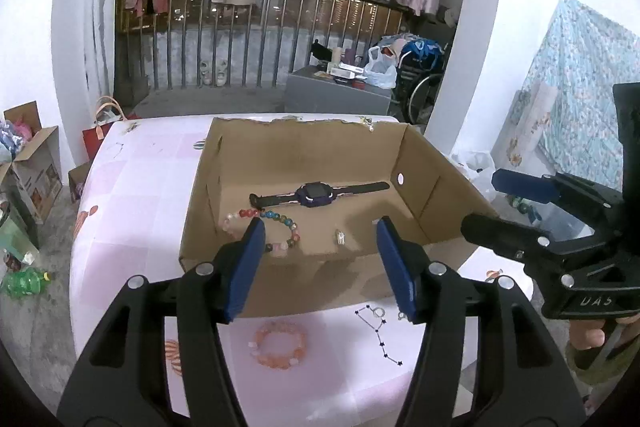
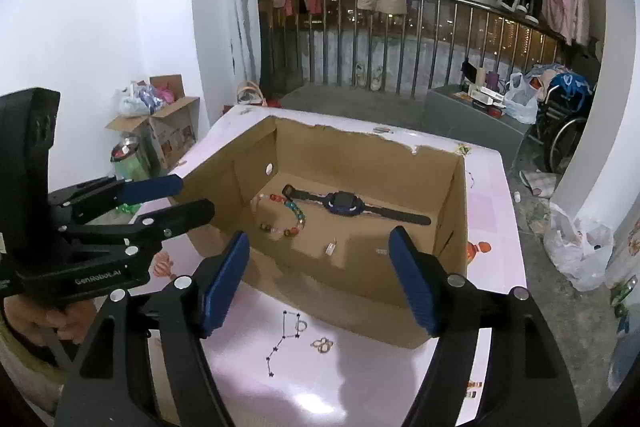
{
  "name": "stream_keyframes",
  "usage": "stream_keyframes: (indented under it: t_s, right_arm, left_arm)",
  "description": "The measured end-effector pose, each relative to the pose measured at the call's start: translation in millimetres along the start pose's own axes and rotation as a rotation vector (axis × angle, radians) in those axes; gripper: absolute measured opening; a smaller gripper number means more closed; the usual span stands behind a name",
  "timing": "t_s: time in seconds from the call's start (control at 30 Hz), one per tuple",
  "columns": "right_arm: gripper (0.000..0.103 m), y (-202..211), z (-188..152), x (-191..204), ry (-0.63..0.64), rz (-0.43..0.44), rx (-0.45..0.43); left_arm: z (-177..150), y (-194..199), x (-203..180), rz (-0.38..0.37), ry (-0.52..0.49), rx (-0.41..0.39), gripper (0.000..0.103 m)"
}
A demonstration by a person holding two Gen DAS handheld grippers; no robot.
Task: Organize jewelry
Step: 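Withdraw both tools from the box toward the pink bracelet and gold charms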
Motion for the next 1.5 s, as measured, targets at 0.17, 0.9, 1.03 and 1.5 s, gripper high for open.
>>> stream_keyframes:
  t_s: [0.17,0.9,1.03,1.5]
  right_arm:
    - [0.073,1,-8,4,0.005,0.0,0.021]
    - [0.073,-7,-44,15,-0.022,0.064,0.102]
    - [0.073,-10,-49,14,-0.035,0.076,0.112]
    - [0.073,-21,-67,10,-0.076,0.089,0.141]
  left_arm:
    - [-4,1,1,0.008,-0.002,0.003,0.055]
    - [-20,-1,-1,0.024,0.004,0.022,0.055]
    - [-23,-3,-2,0.027,0.003,0.028,0.055]
    - [-36,-14,-4,0.033,-0.004,0.065,0.055]
Point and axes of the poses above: each gripper's, at about its wrist camera, not at the fingertips, and y roughly against the way its jaws point, x to its left, z to its top, the point moved 8 cm from there along -y, roughly the way its jaws point, and after that the axes turned 9 degrees about y, right-handed, at the moved point
